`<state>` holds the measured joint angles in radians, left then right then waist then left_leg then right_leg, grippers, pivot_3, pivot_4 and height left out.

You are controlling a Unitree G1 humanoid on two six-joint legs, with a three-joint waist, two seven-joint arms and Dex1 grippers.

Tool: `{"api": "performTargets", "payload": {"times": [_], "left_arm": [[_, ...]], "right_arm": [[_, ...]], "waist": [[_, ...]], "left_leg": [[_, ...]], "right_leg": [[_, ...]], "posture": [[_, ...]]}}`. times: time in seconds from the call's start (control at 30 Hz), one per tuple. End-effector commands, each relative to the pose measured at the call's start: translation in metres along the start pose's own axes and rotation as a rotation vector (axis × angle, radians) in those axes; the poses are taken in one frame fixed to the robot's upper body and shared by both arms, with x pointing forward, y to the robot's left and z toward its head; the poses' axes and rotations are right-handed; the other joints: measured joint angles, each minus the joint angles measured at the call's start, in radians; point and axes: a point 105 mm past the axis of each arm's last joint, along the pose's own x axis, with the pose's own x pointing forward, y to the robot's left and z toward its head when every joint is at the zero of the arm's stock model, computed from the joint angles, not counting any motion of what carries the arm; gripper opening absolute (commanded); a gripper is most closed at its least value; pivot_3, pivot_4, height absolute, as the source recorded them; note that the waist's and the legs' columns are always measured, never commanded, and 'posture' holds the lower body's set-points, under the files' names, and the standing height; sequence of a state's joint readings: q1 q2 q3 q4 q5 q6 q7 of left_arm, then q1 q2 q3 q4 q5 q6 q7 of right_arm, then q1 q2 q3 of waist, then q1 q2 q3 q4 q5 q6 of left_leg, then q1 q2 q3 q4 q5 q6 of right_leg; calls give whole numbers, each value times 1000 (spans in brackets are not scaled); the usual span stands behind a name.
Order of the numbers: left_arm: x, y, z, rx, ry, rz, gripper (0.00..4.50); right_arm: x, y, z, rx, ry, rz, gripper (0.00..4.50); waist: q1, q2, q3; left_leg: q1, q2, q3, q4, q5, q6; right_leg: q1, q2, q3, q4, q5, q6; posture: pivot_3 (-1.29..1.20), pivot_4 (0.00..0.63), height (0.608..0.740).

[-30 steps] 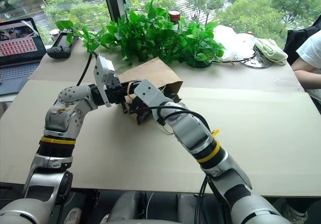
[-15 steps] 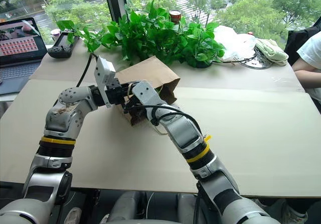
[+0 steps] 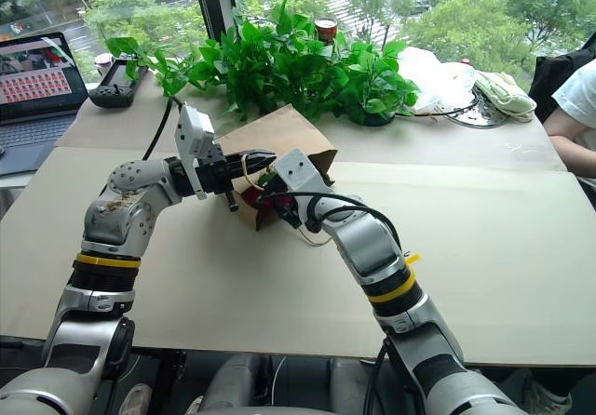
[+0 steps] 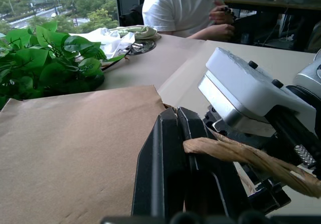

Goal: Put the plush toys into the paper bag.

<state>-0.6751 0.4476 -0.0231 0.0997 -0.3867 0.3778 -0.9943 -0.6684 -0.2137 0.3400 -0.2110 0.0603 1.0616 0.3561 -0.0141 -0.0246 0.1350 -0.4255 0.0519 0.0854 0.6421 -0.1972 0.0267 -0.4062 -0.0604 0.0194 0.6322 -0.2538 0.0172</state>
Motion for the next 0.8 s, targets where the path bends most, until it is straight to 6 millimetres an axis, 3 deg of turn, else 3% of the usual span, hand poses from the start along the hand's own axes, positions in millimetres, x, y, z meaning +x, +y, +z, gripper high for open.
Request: {"api": "performTargets", "payload": {"times": [0.03, 0.27, 0.67, 0.77, 0.8], "left_arm": [[2, -2, 17, 54, -39, -16, 0], [2, -1, 17, 54, -40, -15, 0], [3, -1, 17, 54, -41, -16, 0], [3, -1, 17, 54, -42, -15, 0], [3, -1, 17, 55, -41, -15, 0]], "right_arm": [[-17, 1, 9, -4, -39, 25, 3474], [-31, 9, -7, 4, 21, 69, 3474], [-24, 24, -57, 50, 183, 102, 3474], [-23, 29, -59, 53, 182, 125, 2833], [-23, 30, -59, 57, 181, 131, 2397]], "waist": [[0, 0, 0], [0, 0, 0], [0, 0, 0], [0, 0, 0], [0, 0, 0]], "left_leg": [[0, 0, 0, 0, 0, 0], [0, 0, 0, 0, 0, 0], [0, 0, 0, 0, 0, 0], [1, 0, 0, 0, 0, 0], [1, 0, 0, 0, 0, 0]], "right_leg": [[0, 0, 0, 0, 0, 0], [0, 0, 0, 0, 0, 0], [0, 0, 0, -1, 0, 0], [1, 0, 0, -1, 0, 0], [1, 0, 0, -1, 0, 0]], "posture": [[0, 150, 740], [0, 150, 740], [0, 150, 740], [0, 150, 740], [0, 150, 740]]}}
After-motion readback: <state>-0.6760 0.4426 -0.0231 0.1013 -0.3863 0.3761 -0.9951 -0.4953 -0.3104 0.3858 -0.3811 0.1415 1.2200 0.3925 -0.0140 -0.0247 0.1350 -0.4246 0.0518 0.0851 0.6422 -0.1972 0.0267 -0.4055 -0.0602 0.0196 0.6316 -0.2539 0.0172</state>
